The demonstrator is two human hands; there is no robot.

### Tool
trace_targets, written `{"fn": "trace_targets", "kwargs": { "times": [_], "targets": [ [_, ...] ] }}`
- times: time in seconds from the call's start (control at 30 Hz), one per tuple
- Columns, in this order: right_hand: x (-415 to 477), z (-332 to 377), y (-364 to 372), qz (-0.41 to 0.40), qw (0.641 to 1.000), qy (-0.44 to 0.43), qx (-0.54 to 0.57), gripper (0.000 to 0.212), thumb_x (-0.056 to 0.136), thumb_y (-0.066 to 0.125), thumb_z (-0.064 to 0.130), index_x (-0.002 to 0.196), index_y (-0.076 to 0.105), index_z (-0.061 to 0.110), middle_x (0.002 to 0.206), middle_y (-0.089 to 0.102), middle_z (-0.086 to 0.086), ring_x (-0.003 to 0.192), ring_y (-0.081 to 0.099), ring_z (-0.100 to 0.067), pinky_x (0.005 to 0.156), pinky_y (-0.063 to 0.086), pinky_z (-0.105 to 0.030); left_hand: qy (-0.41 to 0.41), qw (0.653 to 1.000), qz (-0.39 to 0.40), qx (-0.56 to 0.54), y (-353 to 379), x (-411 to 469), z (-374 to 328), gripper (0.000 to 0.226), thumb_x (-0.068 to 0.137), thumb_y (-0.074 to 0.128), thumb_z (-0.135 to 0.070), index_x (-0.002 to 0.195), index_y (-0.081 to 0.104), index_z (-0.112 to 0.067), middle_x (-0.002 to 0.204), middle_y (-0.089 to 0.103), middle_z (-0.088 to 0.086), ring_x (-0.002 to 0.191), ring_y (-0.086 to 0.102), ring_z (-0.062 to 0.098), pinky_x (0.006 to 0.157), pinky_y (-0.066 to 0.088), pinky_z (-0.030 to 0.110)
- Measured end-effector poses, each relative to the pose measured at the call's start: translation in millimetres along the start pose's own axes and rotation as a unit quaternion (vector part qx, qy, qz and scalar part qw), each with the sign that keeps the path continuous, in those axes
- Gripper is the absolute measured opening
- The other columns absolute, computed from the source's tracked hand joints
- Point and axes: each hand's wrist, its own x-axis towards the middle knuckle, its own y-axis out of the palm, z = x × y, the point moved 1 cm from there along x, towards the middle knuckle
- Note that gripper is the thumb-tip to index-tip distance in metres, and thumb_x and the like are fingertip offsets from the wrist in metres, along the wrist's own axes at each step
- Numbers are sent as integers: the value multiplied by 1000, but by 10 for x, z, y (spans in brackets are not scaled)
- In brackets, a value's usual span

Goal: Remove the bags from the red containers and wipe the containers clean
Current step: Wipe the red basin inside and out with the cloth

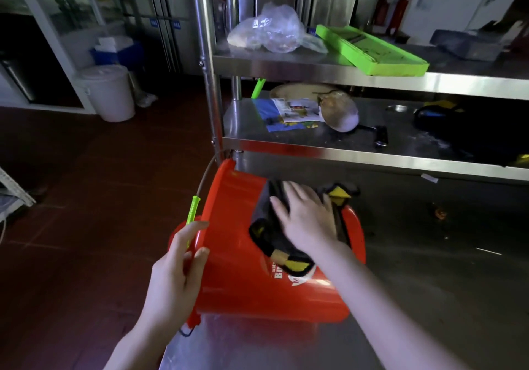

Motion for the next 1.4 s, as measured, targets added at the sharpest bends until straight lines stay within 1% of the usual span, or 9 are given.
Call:
{"fn": "trace_targets", "kwargs": {
  "times": [0.17,0.23,0.33,0.53,0.63,0.8,1.1,1.3,1.4],
  "targets": [
    [-364,903,141,-56,994,-91,11,63,97,25,56,149,33,22,157,32,4,145,27,-23,114,21,-56,-28,999,32,-19,-146,51,-48,66,90,62,-1,128,46,-53,114,65,-25,103,65,0,84,58,31],
    [-463,914,193,-69,992,-103,6,63,98,28,56,150,30,23,158,28,5,146,24,-24,114,22,-56,-45,998,32,-43,-275,168,-88,74,83,64,10,126,50,-48,125,60,-23,116,59,3,94,53,44],
    [-642,882,238,-82,989,-126,-1,64,97,32,57,152,26,24,160,24,6,148,20,-22,115,21,-56,-24,1000,2,-5,-356,559,-325,82,84,66,0,135,37,-58,141,48,-19,124,53,6,100,48,37],
    [-894,517,312,-86,981,-174,11,67,92,40,60,151,28,32,159,25,8,148,20,-18,116,22,-52,-112,962,124,217,-7,1214,-634,74,95,56,-22,154,13,-34,114,62,17,90,65,31,78,56,38],
    [-771,20,186,-83,993,-80,-15,65,94,29,63,149,33,30,156,32,7,146,25,-15,118,20,-45,-72,976,104,177,-91,1045,-550,65,94,56,-19,151,27,-30,88,64,2,66,66,15,64,59,33],
    [-326,-646,-85,9,997,79,-23,69,94,11,63,146,39,28,152,39,9,142,30,-15,117,22,-45,-7,995,45,89,-117,573,-407,71,84,64,-7,139,39,-45,81,70,-6,58,65,6,50,52,20],
    [-334,696,131,-50,984,-165,36,58,98,28,52,150,29,27,157,29,9,146,23,-15,116,24,-46,0,999,20,38,83,113,-203,91,81,63,2,140,31,-59,88,70,-1,57,61,21,57,53,37],
    [-301,-231,30,-77,996,-32,-23,67,94,25,62,142,48,22,145,50,2,132,47,-20,112,33,-37,2,996,28,86,17,9,-123,89,79,69,-2,136,35,-61,70,61,-11,56,55,10,53,46,17],
    [-175,-651,-55,-14,997,71,-21,62,97,21,61,143,45,25,148,46,6,136,41,-17,112,29,-37,7,996,18,82,37,-136,-139,92,74,73,4,137,41,-54,81,60,-29,56,54,1,55,41,5]
  ]
}}
